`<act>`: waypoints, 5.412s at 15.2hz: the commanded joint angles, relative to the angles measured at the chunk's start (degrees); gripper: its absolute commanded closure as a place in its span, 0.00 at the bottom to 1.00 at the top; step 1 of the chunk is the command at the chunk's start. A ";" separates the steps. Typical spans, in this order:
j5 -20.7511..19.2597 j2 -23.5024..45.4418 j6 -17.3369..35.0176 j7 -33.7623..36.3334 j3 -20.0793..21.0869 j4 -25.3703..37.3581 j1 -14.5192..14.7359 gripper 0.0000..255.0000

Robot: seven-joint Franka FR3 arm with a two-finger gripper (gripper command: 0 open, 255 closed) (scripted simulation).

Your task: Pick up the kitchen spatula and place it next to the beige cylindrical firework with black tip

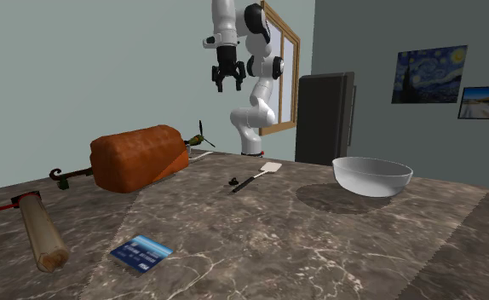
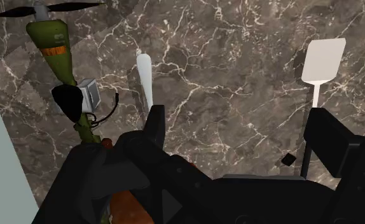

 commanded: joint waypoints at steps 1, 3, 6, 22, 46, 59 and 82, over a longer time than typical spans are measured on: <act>0.00 0.00 0.00 0.00 0.00 0.00 0.00 0.00; 0.99 0.85 3.82 1.25 1.69 -2.28 0.53 0.00; 2.34 2.80 9.67 3.09 4.28 -5.13 1.33 0.00; 2.50 26.07 41.05 15.12 19.07 -8.00 3.08 0.00; -5.55 40.60 54.63 23.25 23.31 -6.87 2.21 1.00; -3.13 36.78 49.01 21.34 22.90 -4.66 2.43 1.00; -4.77 40.50 38.33 8.67 15.07 9.55 -3.53 1.00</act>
